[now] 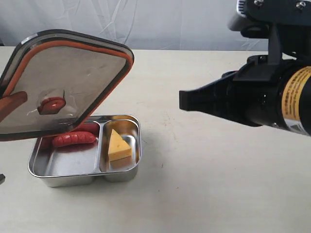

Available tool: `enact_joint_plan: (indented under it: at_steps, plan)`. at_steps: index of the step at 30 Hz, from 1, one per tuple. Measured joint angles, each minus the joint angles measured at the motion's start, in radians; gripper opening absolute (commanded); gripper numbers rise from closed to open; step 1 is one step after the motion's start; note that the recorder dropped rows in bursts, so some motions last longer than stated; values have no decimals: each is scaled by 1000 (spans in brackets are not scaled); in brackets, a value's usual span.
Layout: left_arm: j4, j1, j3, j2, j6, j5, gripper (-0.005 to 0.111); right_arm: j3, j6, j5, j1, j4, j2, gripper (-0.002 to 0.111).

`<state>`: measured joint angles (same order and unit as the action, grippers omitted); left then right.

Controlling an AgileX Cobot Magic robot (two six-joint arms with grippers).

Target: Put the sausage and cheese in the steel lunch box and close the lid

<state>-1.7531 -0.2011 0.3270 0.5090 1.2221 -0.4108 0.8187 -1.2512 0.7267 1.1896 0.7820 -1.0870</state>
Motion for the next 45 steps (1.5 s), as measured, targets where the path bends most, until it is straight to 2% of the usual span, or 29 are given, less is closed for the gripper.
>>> enact_joint_plan:
  at_steps: [4,9,10,11,12,14,17,21,23,25,32,37,42,45]
  plan:
    - [0,0,0,0,-6,0,0,0,188,-183,-133,-231,-11,-1]
    - [0,0,0,0,-64,-24,0,2,606,-250,-315,-749,-55,-1]
    - [0,0,0,0,-104,-30,0,2,815,-232,-390,-1008,-68,-1]
    - [0,0,0,0,-132,-32,0,2,936,-216,-428,-1142,-75,-1]
    - [-2,0,0,0,-205,-34,0,2,1174,-168,-496,-1374,-86,-1]
    - [-2,0,0,0,-323,-18,0,2,1440,-48,-599,-1668,-114,-1]
    - [-2,0,0,0,-507,44,0,2,1670,128,-704,-1934,-184,-1]
    - [-2,0,0,2,-696,119,0,2,1883,284,-719,-2227,-310,-1]
    - [0,0,0,15,-739,191,0,2,1965,358,-719,-2358,-370,-1]
    - [0,-3,0,41,-758,240,0,3,1993,366,-719,-2413,-424,-1]
    - [0,-76,0,102,-789,380,0,3,2007,313,-719,-2416,-515,-1]
    - [0,-95,0,111,-789,343,0,3,2039,316,-719,-2444,-532,-1]
    - [2,-97,0,113,-785,282,0,3,2356,359,-717,-2473,-534,-1]
    - [2,-97,0,113,-783,276,0,3,2475,369,-711,-2471,-534,-1]
